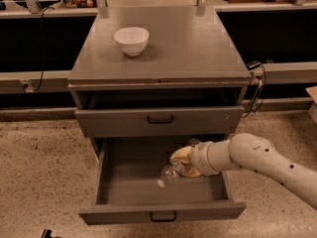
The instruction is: Pick water bottle from middle drawer and place on counter
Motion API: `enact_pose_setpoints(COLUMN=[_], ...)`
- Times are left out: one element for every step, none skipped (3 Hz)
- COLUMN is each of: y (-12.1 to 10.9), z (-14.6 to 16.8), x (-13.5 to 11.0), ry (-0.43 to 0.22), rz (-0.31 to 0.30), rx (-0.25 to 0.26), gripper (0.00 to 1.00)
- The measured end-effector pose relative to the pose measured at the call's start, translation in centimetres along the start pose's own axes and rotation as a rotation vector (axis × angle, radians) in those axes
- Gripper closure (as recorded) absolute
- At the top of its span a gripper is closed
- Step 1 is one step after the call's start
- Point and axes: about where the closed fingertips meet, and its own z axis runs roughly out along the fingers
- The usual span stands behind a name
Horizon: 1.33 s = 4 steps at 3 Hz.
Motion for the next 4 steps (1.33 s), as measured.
enact_pose_setpoints(y=[-2.9, -6.8, -11.2, -16.0], z=[-5.5, -9.9, -13.1, -15.2], x=[-0.4, 1.1, 3.4, 6.3], ry=[0.066, 0.137, 0.178, 0.182], rz=[-0.043, -0.054, -0.039, 0.001], rx=[0.032, 0.045, 0.050, 0.064], gripper=[1.00, 1.00, 1.00, 1.00])
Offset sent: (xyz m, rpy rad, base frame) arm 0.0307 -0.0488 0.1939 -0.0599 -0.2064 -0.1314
